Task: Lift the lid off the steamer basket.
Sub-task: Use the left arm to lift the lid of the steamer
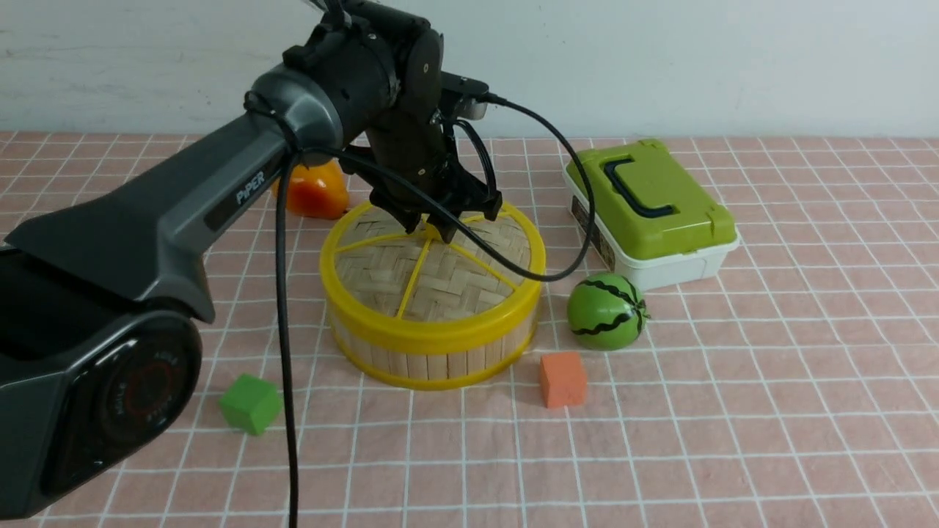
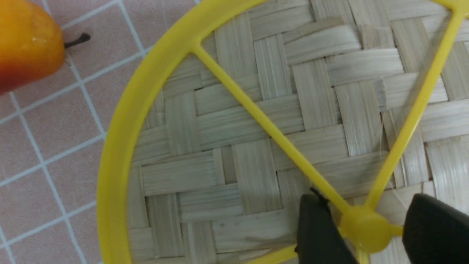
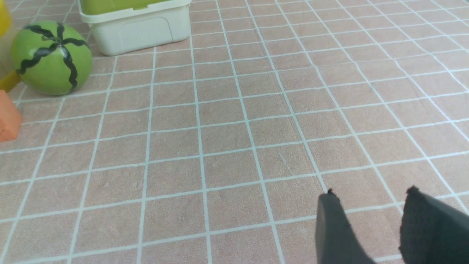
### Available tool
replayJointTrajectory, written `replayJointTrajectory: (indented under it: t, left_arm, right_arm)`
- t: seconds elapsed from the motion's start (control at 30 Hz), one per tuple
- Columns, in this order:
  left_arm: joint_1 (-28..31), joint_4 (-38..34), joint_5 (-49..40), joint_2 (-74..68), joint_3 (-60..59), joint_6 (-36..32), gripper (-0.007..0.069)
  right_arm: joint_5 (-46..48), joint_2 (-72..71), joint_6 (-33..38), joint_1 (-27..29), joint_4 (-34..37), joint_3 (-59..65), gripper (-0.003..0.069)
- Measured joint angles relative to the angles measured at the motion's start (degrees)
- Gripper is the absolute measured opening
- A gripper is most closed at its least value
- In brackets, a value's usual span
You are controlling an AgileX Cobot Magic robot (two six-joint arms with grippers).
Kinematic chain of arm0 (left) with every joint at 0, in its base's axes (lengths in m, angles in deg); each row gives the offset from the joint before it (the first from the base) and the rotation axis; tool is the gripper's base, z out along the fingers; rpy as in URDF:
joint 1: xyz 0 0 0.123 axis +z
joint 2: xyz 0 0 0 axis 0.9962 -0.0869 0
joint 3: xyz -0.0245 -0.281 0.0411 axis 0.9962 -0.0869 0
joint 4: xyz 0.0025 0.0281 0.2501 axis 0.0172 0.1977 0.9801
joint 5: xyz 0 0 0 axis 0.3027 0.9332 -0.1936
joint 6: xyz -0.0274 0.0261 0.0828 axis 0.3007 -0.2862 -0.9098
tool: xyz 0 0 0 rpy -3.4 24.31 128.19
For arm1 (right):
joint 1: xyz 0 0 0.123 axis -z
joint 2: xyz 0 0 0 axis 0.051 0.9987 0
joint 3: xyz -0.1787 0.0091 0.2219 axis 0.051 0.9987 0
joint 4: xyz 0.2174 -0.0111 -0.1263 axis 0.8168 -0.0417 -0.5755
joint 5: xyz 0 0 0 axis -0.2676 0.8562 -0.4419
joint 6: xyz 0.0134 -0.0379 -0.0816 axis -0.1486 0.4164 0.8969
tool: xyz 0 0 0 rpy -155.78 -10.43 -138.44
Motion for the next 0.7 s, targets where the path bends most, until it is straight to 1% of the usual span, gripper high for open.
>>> replayJointTrajectory:
  t: [0.1,0.13,0.17,0.23,0.5,0.7]
  left_arm:
    - [0.0,0.2,0.1,0.0,0.0,0.0,0.0181]
    - [0.0,0.2,0.1,0.0,0.0,0.0,0.0174]
    - [0.0,0.0,0.0,0.0,0.1,0.0,0.0114]
    - [-0.1,0.1,0.0,0.0,0.2,0.0,0.0101]
    - [-0.1,0.1,-0.2,0.4,0.2,1.0,0.0104]
    - [0.0,0.3,-3.2,2.9,3.3,1.8,0.0104]
  right_arm:
    - [0.0,0.0,0.0,0.0,0.0,0.0,0.0242]
    - [0.0,0.0,0.0,0.0,0.0,0.0,0.0242]
    - [0.0,0.0,0.0,0.0,0.0,0.0,0.0242]
    - [0.0,0.0,0.0,0.0,0.0,0.0,0.0242]
    - [0.0,0.0,0.0,0.0,0.0,0.0,0.0242]
    - [0.0,0.0,0.0,0.0,0.0,0.0,0.0242]
